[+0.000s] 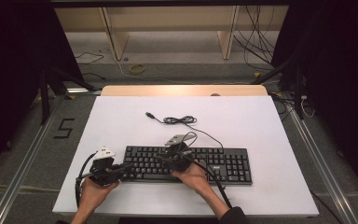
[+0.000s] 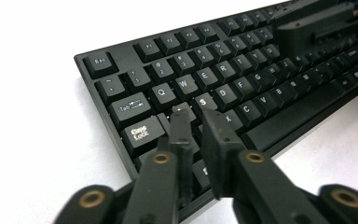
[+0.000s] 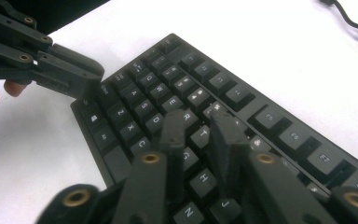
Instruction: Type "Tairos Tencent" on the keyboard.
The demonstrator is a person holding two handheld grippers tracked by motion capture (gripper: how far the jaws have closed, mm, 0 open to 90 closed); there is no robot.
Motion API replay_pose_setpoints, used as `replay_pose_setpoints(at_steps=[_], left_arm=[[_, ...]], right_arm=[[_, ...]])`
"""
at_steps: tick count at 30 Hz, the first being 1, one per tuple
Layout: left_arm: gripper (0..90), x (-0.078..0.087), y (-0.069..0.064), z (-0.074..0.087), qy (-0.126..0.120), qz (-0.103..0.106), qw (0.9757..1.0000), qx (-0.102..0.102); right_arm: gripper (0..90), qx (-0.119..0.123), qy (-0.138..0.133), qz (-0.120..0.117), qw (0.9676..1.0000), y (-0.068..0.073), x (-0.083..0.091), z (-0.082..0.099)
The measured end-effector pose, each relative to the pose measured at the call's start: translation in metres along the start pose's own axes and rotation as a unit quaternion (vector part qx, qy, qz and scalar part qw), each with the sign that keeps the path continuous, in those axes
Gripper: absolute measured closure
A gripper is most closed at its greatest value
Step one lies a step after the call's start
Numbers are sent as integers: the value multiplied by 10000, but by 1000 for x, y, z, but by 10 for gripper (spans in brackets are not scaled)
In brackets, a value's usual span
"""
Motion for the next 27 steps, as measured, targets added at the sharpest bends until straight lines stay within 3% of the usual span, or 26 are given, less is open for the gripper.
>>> replay_pose_setpoints(at_steps=[4, 8, 27], left_arm=[[892, -1, 1, 2, 81, 0, 10000, -49], [893, -2, 2, 2, 83, -18, 10000, -28], [894, -6, 6, 7, 253, -37, 9997, 40]], right_arm=[[858, 29, 33, -9, 10000, 1, -4, -2], [900, 24, 102, 56, 9999, 0, -10, -3], [900, 50, 307, 194, 9993, -3, -26, 0]])
Point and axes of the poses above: each handheld gripper's, and its own axes: x roughly backward along the jaws, z roughly out of its underside, y roughly to its left, the point moved 10 cm from there along -x, roughly forward along the jaws, and after that the axes turned 7 degrees about -x, right-handed, at the moved point
